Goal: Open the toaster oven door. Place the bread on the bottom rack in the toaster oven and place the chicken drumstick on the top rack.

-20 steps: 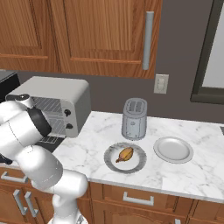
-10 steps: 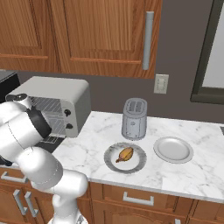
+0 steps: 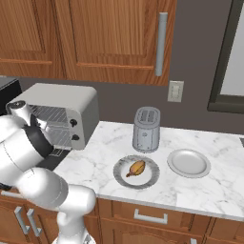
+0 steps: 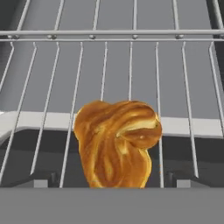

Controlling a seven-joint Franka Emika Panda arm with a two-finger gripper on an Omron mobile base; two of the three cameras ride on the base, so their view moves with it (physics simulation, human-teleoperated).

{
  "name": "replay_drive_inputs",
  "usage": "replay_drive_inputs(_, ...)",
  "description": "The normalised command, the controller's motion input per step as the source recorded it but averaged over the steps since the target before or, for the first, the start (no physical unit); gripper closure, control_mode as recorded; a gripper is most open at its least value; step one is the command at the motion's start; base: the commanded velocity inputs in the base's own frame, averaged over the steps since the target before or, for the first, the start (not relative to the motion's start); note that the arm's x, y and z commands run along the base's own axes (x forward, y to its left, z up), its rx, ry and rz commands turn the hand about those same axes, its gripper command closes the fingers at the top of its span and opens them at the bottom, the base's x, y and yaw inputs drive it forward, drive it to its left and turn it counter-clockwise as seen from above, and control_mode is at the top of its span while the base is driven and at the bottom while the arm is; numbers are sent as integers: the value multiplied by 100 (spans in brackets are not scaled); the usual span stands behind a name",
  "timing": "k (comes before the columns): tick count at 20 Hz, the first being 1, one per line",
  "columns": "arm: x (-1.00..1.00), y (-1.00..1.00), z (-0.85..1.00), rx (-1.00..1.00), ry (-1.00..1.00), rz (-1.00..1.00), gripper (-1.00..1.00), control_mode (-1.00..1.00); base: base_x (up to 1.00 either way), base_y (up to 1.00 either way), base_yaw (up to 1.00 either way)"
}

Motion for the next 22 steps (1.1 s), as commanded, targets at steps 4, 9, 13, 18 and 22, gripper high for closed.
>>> replay_drive_inputs(4, -46, -14, 16, 0, 0, -5, -100, -100, 0, 0, 0)
replay_drive_inputs(9, -50, 0, 5, 0, 0, -5, -100, -100, 0, 0, 0)
replay_drive_inputs(13, -37, 0, -2, 0, 2, -1, -100, -100, 0, 0, 0)
replay_drive_inputs(18, -20, 0, -19, 1, 5, 0, -100, -100, 0, 0, 0)
replay_drive_inputs(22, 0, 4, -28, 1, 5, 0, -100, -100, 0, 0, 0)
